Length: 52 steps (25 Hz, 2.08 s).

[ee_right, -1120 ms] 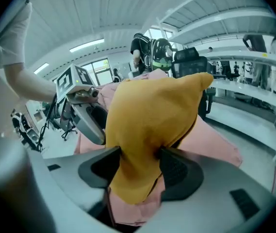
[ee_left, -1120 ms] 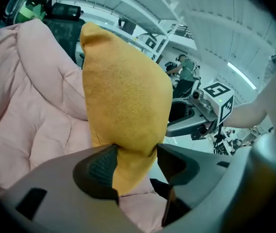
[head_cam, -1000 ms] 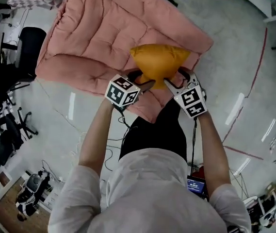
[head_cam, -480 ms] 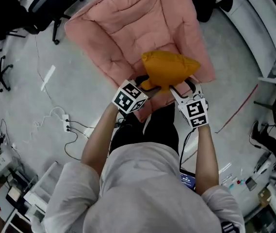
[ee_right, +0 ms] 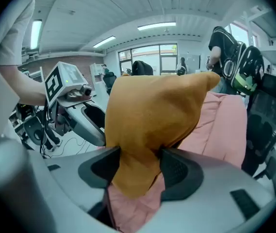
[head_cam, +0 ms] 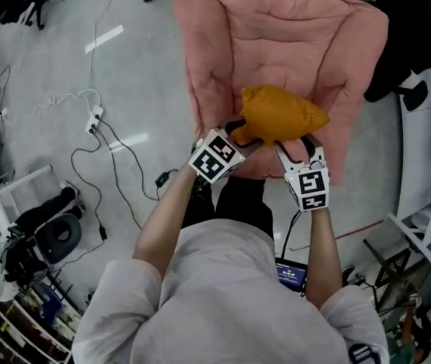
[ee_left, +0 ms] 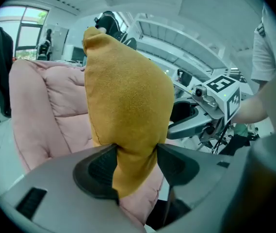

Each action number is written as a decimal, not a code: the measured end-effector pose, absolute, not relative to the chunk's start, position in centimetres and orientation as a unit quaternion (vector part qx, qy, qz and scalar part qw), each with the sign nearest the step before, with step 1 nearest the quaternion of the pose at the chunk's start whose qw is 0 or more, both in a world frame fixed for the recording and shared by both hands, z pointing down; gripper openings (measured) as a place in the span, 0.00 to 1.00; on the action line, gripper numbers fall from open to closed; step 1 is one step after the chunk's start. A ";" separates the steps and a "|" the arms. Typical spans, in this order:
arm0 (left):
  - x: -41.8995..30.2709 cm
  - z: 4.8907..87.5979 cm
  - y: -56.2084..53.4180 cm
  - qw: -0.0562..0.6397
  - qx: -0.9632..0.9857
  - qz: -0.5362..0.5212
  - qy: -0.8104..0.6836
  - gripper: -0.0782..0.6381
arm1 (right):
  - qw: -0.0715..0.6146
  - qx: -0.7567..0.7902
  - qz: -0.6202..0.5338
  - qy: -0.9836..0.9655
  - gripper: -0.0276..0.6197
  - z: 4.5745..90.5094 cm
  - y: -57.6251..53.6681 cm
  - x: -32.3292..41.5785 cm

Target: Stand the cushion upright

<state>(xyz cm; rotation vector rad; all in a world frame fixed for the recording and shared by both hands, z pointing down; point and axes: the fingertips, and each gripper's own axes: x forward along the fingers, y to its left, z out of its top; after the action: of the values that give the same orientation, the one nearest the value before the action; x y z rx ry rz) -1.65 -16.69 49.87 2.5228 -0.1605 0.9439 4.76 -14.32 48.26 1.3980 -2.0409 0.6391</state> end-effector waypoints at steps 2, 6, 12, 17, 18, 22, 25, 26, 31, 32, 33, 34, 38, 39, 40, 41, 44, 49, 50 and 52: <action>-1.6 50.1 -16.6 0.234 0.909 0.334 -0.091 0.49 | 0.290 0.501 0.232 -0.782 0.46 48.4 -14.7 4.8; -1.4 50.6 -16.3 0.247 0.905 0.319 -0.133 0.49 | 0.293 0.475 0.214 -0.802 0.46 48.8 -15.2 5.2; -1.6 51.3 -17.8 0.239 0.909 0.295 -0.171 0.49 | 0.279 0.462 0.220 -0.812 0.46 50.0 -16.6 5.3; -0.1 52.6 -19.4 0.237 0.912 0.277 -0.189 0.49 | 0.271 0.460 0.237 -0.812 0.46 51.9 -18.1 6.7; -0.1 53.0 -19.5 0.241 0.911 0.274 -0.192 0.49 | 0.274 0.458 0.236 -0.812 0.46 52.2 -18.3 6.7; -0.5 54.7 -19.9 0.261 0.908 0.261 -0.200 0.49 | 0.288 0.452 0.228 -0.813 0.46 53.6 -19.1 6.4; -0.4 56.1 -20.1 0.273 0.905 0.254 -0.204 0.49 | 0.290 0.450 0.239 -0.810 0.46 55.0 -19.4 6.5; -0.2 56.6 -20.2 0.275 0.904 0.254 -0.205 0.49 | 0.289 0.450 0.242 -0.810 0.46 55.4 -19.5 6.7; 1.0 57.7 -20.6 0.280 0.903 0.247 -0.212 0.49 | 0.282 0.452 0.250 -0.808 0.46 56.7 -20.0 8.0; 1.1 57.9 -20.8 0.280 0.903 0.247 -0.214 0.49 | 0.281 0.452 0.252 -0.808 0.46 57.0 -20.3 8.2; 1.2 58.1 -21.1 0.280 0.902 0.247 -0.215 0.49 | 0.281 0.451 0.253 -0.808 0.46 57.2 -20.5 8.3; 1.3 58.3 -21.3 0.281 0.902 0.247 -0.216 0.49 | 0.280 0.450 0.254 -0.809 0.46 57.4 -20.8 8.4; 1.7 58.5 -22.5 0.284 0.902 0.243 -0.217 0.49 | 0.274 0.450 0.256 -0.811 0.46 57.7 -22.0 8.8; 1.7 58.6 -22.9 0.283 0.902 0.244 -0.218 0.49 | 0.273 0.449 0.257 -0.811 0.46 57.9 -22.4 8.9; 1.7 58.8 -23.3 0.281 0.901 0.246 -0.220 0.49 | 0.272 0.448 0.258 -0.811 0.46 58.1 -22.7 8.9; 1.6 58.9 -23.6 0.280 0.901 0.248 -0.222 0.49 | 0.272 0.447 0.260 -0.812 0.46 58.3 -23.1 8.8; 1.3 59.6 -24.6 0.281 0.897 0.253 -0.228 0.49 | 0.278 0.438 0.262 -0.814 0.46 59.0 -24.2 8.5; 0.7 61.4 -25.7 0.313 0.884 0.252 -0.237 0.49 | 0.296 0.421 0.264 -0.816 0.46 60.5 -25.7 8.0; 0.6 61.7 -25.9 0.316 0.882 0.253 -0.241 0.49 | 0.297 0.418 0.265 -0.817 0.46 60.9 -26.0 7.9; 0.6 62.3 -26.3 0.317 0.879 0.257 -0.246 0.49 | 0.298 0.412 0.269 -0.818 0.46 61.6 -26.4 7.9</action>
<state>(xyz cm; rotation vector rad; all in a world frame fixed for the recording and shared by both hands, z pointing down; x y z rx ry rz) 0.58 -26.30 62.30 2.3137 -0.6464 0.6756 7.88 -26.44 61.59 1.0958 -2.1725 0.7159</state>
